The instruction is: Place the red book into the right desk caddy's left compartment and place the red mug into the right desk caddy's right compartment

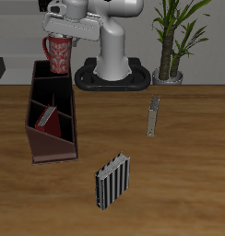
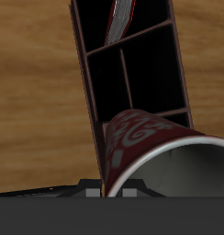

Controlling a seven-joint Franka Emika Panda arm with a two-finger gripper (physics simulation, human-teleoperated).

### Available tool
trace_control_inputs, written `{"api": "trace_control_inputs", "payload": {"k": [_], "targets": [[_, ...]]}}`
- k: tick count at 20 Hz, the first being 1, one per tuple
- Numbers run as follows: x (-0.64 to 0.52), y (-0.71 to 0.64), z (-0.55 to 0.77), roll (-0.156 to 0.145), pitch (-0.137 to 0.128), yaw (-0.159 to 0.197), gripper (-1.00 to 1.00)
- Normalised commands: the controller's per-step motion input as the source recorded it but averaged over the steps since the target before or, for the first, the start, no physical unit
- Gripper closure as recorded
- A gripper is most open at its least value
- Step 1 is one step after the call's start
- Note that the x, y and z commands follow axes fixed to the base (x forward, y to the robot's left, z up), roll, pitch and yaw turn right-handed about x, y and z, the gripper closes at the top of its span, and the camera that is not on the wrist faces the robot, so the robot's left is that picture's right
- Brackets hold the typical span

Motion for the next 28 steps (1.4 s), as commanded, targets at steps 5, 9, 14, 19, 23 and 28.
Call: {"api": "trace_control_inputs", "payload": {"k": [5, 9, 14, 19, 23, 28], "targets": [[-0.18, -0.22, -0.02, 0.03, 0.046, -0.004, 1.0], [-0.18, -0.18, 0.0, -0.016, 0.03, 0.037, 1.0], [-0.08, -0.16, 0.08, -0.087, -0.02, 0.027, 1.0], [0.05, -0.16, -0.03, -0.143, 0.025, 0.005, 1.0], [0.07, 0.11, -0.16, 0.059, 0.064, 0.013, 1.0], [0.01, 0.1, -0.17, 0.087, 0.09, 0.017, 1.0]]}}
